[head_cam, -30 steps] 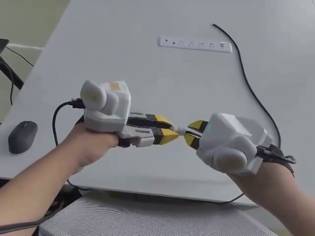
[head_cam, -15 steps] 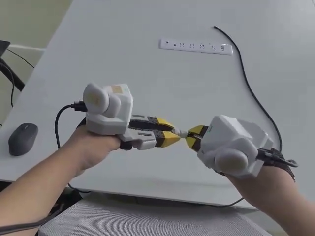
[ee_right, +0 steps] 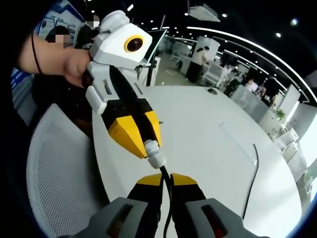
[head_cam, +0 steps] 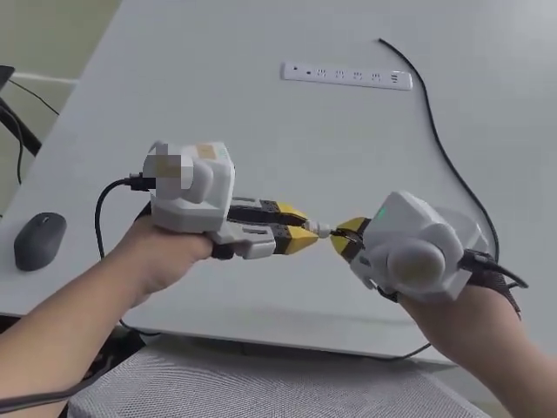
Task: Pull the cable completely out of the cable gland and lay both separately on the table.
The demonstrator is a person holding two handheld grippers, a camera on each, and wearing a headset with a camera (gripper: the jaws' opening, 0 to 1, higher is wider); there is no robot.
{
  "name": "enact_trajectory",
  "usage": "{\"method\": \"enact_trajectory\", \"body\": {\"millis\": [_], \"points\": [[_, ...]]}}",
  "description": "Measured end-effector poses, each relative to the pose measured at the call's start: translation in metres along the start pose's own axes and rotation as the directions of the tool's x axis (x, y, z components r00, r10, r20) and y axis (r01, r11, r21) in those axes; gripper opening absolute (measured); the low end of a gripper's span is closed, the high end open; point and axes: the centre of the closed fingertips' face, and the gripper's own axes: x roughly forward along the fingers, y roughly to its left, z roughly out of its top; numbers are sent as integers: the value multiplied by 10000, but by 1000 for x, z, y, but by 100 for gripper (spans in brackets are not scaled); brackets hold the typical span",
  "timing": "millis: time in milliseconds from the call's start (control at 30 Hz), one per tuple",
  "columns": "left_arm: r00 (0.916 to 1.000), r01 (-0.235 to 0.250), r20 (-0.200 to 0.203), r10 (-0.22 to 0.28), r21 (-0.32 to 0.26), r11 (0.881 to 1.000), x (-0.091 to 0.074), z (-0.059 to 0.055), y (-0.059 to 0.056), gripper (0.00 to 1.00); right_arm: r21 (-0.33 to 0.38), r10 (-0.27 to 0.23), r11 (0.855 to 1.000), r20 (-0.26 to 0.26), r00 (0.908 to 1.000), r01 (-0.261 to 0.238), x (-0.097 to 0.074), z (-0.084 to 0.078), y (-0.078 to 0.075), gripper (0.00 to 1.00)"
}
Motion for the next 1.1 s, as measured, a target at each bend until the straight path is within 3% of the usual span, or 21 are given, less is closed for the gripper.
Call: {"method": "enact_trajectory", "body": {"millis": [333, 500, 567, 800, 867, 967, 1100], "points": [[9999, -14, 109, 15, -78, 10000, -5, 0, 2, 15, 786, -195, 9967, -352, 9992, 222, 2, -18, -9, 0], [9999, -3, 143, 4, -69, 10000, -4, 1, 1, 15, 1899, -223, 9814, -406, 9989, 296, 4, -27, -13, 0], [9999, 3, 144, -2, -70, 10000, -4, 1, 1, 15, 2555, -197, 9663, -501, 9986, 319, 5, -33, -13, 0], [9998, 13, 179, -11, -115, 9999, -5, 1, 2, 15, 3042, -316, 9510, -835, 9960, 557, 8, -55, -19, 0], [9998, 15, 215, -12, -135, 9999, -5, 2, 2, 15, 3371, -335, 9394, -926, 9951, 629, 8, -61, -20, 0], [9997, 12, 232, -9, -140, 9999, -5, 3, 2, 15, 4488, -196, 8914, -1025, 9945, 638, 11, -73, -20, 0], [9998, 18, 206, -15, -142, 9999, -4, 2, 2, 15, 5321, -227, 8431, -1086, 9938, 774, 13, -85, -24, 0]]}}
